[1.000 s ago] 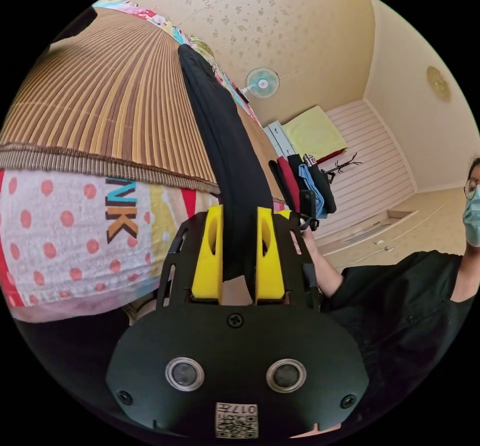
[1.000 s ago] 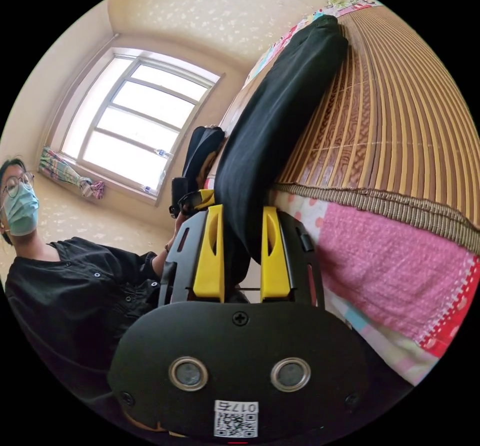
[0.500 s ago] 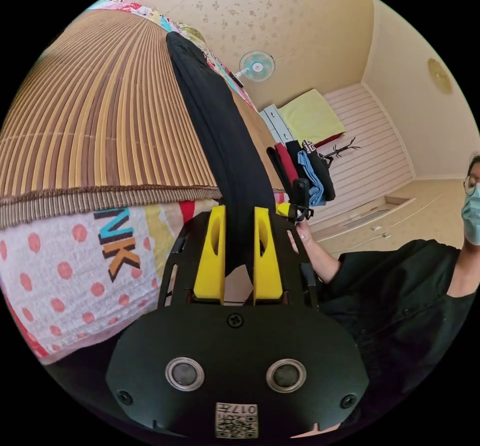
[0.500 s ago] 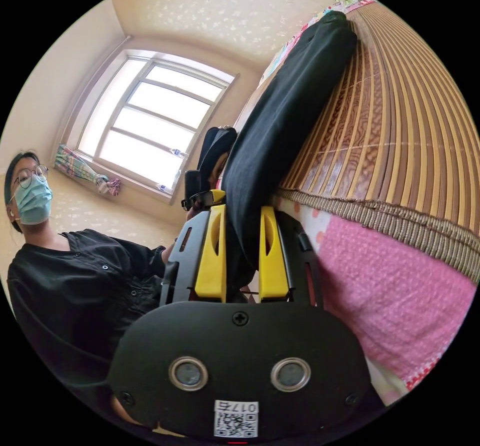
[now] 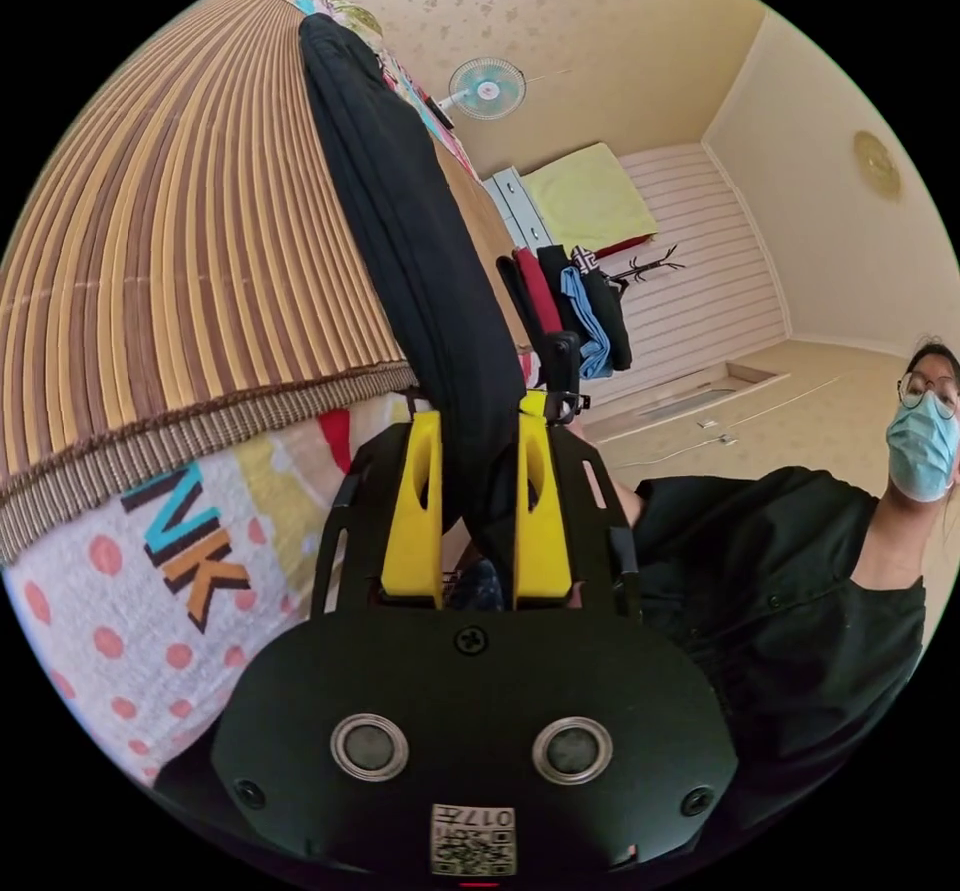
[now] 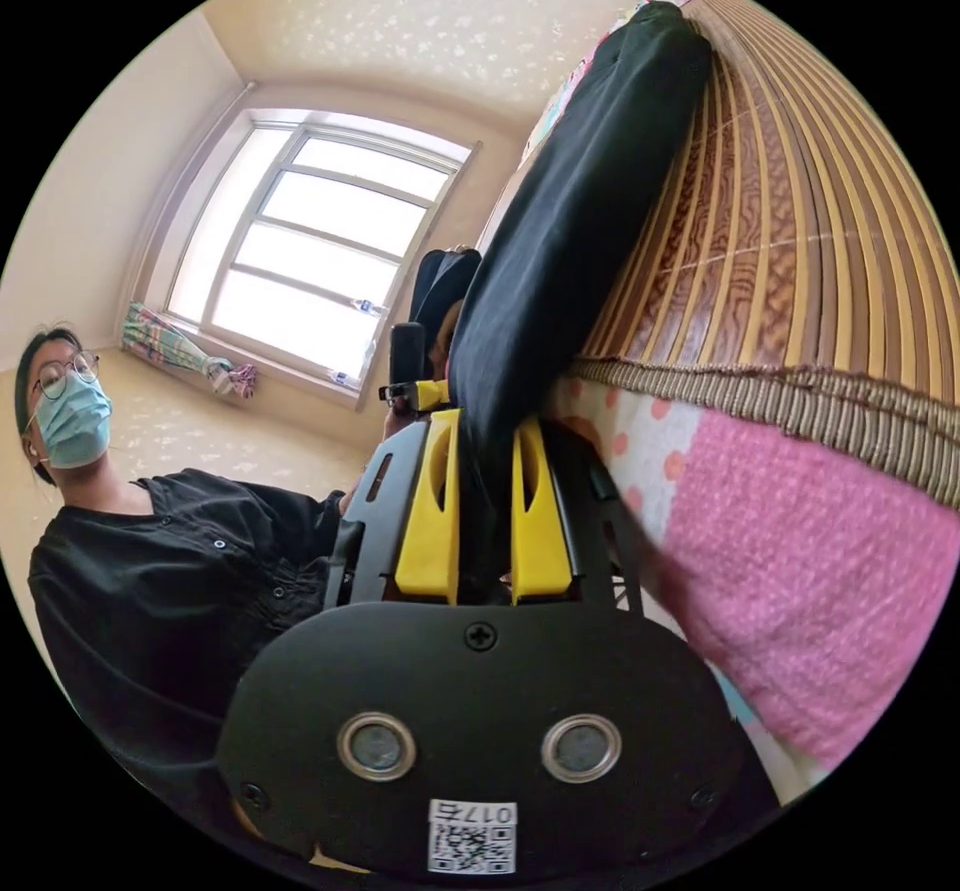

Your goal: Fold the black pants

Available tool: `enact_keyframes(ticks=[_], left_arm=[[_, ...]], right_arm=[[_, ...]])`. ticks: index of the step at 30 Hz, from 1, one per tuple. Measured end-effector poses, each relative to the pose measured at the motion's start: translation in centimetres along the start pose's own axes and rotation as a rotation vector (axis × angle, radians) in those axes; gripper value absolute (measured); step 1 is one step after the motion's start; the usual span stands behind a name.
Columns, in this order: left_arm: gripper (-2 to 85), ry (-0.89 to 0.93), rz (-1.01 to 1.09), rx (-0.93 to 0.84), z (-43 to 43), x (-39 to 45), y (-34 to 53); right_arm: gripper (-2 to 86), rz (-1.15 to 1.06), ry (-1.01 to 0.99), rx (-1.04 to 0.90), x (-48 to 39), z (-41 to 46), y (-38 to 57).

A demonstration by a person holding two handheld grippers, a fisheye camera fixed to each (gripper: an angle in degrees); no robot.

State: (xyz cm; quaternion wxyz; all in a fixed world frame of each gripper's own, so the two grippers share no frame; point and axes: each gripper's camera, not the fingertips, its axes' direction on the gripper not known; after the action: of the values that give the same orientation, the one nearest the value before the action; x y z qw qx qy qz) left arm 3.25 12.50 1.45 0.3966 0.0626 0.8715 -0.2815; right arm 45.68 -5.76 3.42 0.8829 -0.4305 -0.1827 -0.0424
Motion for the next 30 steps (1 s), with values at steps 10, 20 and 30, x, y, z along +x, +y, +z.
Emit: enact_keyframes(ticks=[10,20,30], left_arm=[[6.5,0.162,0.141,0.152,1.3,6.6,3.1],[6.4,0.011,0.532,0.304,-1.0,27.8,2.2],[5.5,-0.114,1.050,0.440,-2.4,51.8,2.3]], right_arm=[[4.4,-0.125,-0.198,0.096,-7.7,-3.0,2.5],[2.0,-0.570,-0.087,0.120,-29.6,-7.7,0.9],[0.7,-1.083,0.047,0.206,-55.0,-12.8,2.0]])
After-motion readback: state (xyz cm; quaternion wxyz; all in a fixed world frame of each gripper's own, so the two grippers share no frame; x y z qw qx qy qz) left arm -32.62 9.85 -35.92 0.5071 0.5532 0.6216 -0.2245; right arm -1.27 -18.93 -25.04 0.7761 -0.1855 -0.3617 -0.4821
